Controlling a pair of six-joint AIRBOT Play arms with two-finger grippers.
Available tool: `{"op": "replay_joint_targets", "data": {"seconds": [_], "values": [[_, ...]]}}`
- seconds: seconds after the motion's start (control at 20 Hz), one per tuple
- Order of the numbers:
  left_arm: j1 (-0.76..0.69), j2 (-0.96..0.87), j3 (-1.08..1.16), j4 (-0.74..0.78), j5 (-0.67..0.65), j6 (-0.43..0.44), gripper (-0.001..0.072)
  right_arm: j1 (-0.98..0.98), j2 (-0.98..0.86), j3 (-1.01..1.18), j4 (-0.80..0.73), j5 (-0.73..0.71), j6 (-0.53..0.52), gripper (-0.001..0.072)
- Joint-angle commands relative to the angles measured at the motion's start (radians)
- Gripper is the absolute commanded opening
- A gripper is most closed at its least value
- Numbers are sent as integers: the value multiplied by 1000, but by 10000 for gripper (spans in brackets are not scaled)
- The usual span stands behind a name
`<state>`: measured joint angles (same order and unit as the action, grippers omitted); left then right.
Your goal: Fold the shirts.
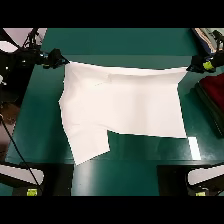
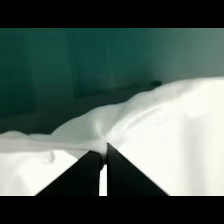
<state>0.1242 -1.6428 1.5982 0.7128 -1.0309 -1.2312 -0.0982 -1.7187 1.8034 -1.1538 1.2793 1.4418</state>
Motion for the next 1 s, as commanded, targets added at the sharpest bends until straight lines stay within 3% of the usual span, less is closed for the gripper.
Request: {"op": "replay_joint_targets", "data": {"seconds": [0.0, 0.15, 0.3, 0.4, 0.65, 0.7, 0.75, 0.8, 0.85, 0.95], "values": [[-5, -42, -2, -2, 113, 65, 24, 5, -42, -1, 1, -159, 1, 11], [-5, -42, -2, 9, 32, 90, 24, 5, -40, -3, -2, -129, -14, 11], [-16, -42, -7, 198, -132, 104, 23, 18, -30, -40, -101, -6, -21, 10], [-23, -41, -37, 300, -193, 102, 23, 31, 5, -131, -145, -9, -22, 10], [-23, -41, -122, 313, -195, 97, 25, 53, 64, -334, -146, -90, -21, 14], [-23, -41, -124, 321, -196, 63, 26, 53, 71, -360, -145, -96, -20, 15], [-21, -39, -124, 341, -196, 15, 107, 53, 78, -377, -142, -95, -13, 31], [-22, -39, -124, 367, -205, -34, 443, 53, 84, -382, -125, -91, -13, 196], [-22, -34, -122, 406, -230, -74, 677, 42, 93, -381, -95, -79, -10, 369], [-15, -30, -112, 492, -335, -89, 490, 13, 127, -381, -36, -33, -23, 372]]}}
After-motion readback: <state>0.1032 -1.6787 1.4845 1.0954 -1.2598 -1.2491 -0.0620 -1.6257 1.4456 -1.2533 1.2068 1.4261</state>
